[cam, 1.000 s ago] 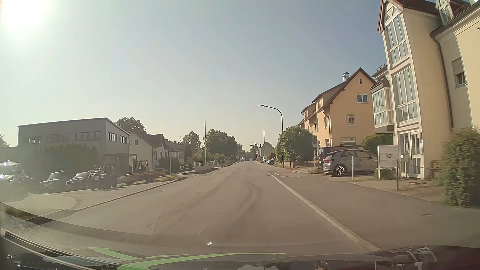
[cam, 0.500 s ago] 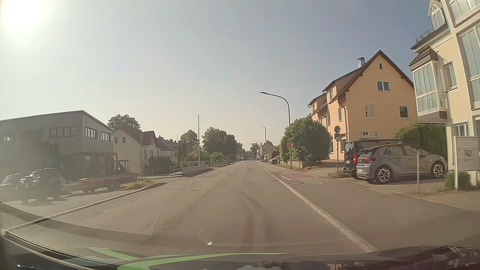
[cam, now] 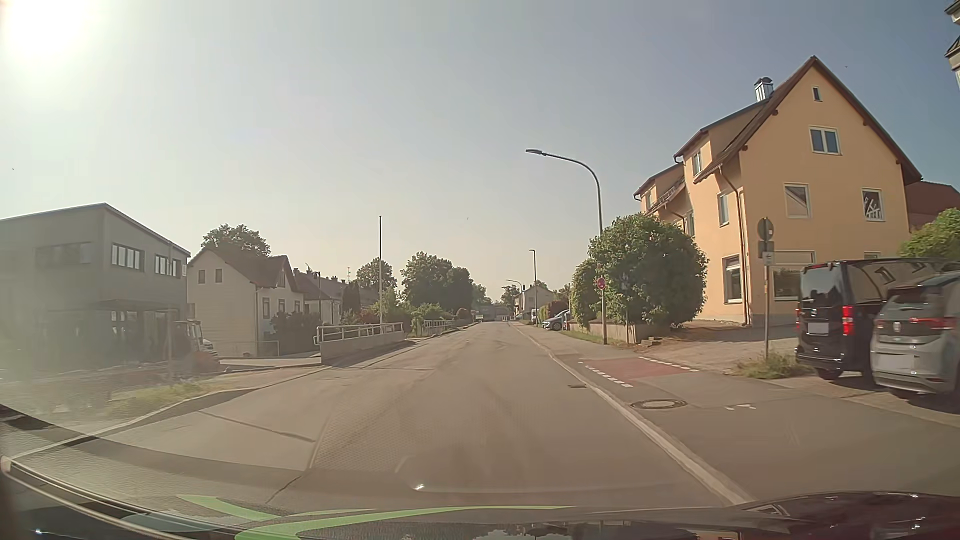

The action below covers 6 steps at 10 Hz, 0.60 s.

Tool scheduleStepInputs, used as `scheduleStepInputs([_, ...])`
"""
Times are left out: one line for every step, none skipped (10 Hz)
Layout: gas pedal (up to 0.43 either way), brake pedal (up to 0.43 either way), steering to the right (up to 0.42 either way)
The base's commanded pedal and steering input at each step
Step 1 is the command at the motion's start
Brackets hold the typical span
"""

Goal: Follow the waypoints while adhering to traffic rules and regulations

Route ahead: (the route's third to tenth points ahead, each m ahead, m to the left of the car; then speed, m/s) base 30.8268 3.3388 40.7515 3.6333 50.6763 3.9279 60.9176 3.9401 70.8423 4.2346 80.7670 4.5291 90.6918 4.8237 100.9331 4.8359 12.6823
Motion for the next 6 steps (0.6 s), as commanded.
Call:
scheduleStepInputs([0.087, 0.000, -0.002])
scheduleStepInputs([0.087, 0.000, -0.002])
scheduleStepInputs([0.087, 0.000, -0.002])
scheduleStepInputs([0.087, 0.000, -0.002])
scheduleStepInputs([0.087, 0.000, -0.002])
scheduleStepInputs([0.087, 0.000, -0.002])
